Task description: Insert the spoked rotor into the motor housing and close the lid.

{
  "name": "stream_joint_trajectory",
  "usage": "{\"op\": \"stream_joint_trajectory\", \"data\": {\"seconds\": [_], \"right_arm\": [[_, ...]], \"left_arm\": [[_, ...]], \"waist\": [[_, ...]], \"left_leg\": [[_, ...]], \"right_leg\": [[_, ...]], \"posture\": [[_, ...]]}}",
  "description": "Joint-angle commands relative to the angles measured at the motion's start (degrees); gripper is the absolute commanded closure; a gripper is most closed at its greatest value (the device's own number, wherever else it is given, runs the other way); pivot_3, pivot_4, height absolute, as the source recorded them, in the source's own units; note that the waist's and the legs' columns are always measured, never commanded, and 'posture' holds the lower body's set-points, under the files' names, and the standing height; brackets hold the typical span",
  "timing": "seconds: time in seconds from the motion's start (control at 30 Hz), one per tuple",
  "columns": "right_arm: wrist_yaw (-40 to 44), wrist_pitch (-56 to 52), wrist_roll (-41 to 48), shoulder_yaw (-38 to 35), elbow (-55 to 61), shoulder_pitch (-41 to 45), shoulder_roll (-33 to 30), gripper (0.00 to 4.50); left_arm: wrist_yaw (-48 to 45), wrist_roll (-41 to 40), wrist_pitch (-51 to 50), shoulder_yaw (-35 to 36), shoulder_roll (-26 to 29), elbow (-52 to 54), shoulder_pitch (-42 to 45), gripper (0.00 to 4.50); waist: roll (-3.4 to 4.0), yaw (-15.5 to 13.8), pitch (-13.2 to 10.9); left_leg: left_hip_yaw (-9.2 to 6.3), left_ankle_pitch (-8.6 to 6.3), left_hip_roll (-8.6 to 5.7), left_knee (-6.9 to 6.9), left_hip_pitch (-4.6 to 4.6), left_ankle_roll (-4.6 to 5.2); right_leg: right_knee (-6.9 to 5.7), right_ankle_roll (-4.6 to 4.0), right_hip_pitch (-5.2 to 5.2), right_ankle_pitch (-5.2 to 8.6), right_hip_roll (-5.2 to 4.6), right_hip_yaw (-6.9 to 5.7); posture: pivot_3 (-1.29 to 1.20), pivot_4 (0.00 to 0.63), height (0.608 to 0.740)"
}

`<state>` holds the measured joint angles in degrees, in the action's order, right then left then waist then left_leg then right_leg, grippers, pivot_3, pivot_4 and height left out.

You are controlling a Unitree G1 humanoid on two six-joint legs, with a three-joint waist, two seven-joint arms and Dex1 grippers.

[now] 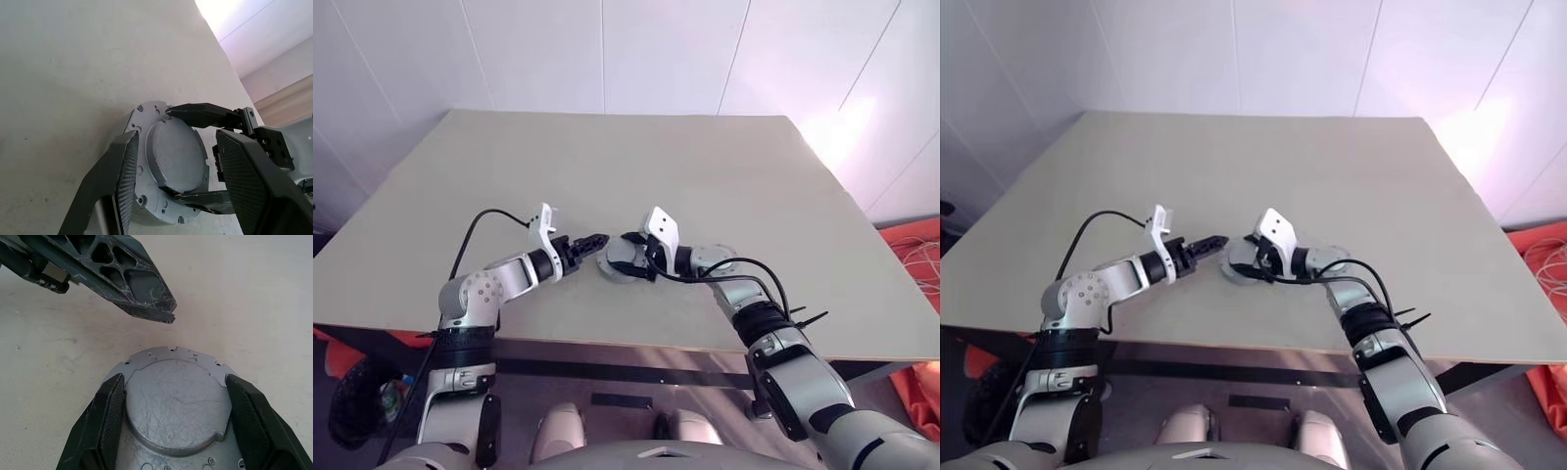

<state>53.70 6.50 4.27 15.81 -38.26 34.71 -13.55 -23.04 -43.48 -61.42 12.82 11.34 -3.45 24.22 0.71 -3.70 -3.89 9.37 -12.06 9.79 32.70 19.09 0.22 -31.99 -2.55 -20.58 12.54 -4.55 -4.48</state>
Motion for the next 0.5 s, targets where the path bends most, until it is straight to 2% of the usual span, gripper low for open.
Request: {"op": "stream_joint_trajectory", "data": {"seconds": [0.03,0.07,0.17,0.37,0.5], "right_arm": [[-1.03,-3.00,-4.11,1.49,-4.34,-2.71,-1.91,1.36],[-1.01,-3.00,-4.09,1.46,-4.30,-2.72,-1.91,1.36],[-0.99,-2.95,-4.07,1.44,-4.31,-2.77,-1.98,1.36],[-1.01,-2.79,-4.13,1.41,-4.54,-2.68,-2.14,1.36],[-0.90,-2.76,-4.18,1.48,-4.67,-2.61,-2.16,1.36]], "left_arm": [[0.41,-1.36,-0.93,1.24,-0.06,0.04,1.63,1.83],[0.55,-1.42,-1.05,1.31,-0.22,-0.16,1.72,1.83],[0.33,-1.43,-0.66,1.34,-0.55,-0.24,1.90,2.42],[0.03,-2.84,-0.63,2.56,-1.27,-0.68,3.46,4.42],[0.38,-3.68,-2.17,2.48,-2.07,-1.96,5.19,4.46]], "waist": [[0.00,-0.01,0.00],[0.00,-0.03,0.00],[0.00,-0.04,0.00],[0.00,-0.18,-0.01],[0.00,-0.18,0.00]], "left_leg": [[0.00,0.00,0.00,0.00,0.00,0.00],[0.00,0.00,0.01,0.00,0.00,0.00],[0.00,0.01,0.01,0.01,-0.02,-0.01],[0.00,0.02,0.00,0.01,-0.02,-0.03],[0.00,0.02,-0.01,0.01,-0.02,-0.03]], "right_leg": [[-0.03,0.00,-0.01,0.00,0.00,0.00],[-0.08,0.00,-0.03,0.00,0.00,0.01],[-0.22,0.00,-0.05,0.00,0.00,0.02],[-0.51,0.00,-0.19,0.00,-0.04,0.02],[-0.53,0.00,-0.20,0.00,-0.04,0.03]], "posture": [[0.00,0.000,0.740],[0.00,0.000,0.740],[0.00,0.000,0.740],[0.00,0.000,0.740],[0.00,0.000,0.740]]}}
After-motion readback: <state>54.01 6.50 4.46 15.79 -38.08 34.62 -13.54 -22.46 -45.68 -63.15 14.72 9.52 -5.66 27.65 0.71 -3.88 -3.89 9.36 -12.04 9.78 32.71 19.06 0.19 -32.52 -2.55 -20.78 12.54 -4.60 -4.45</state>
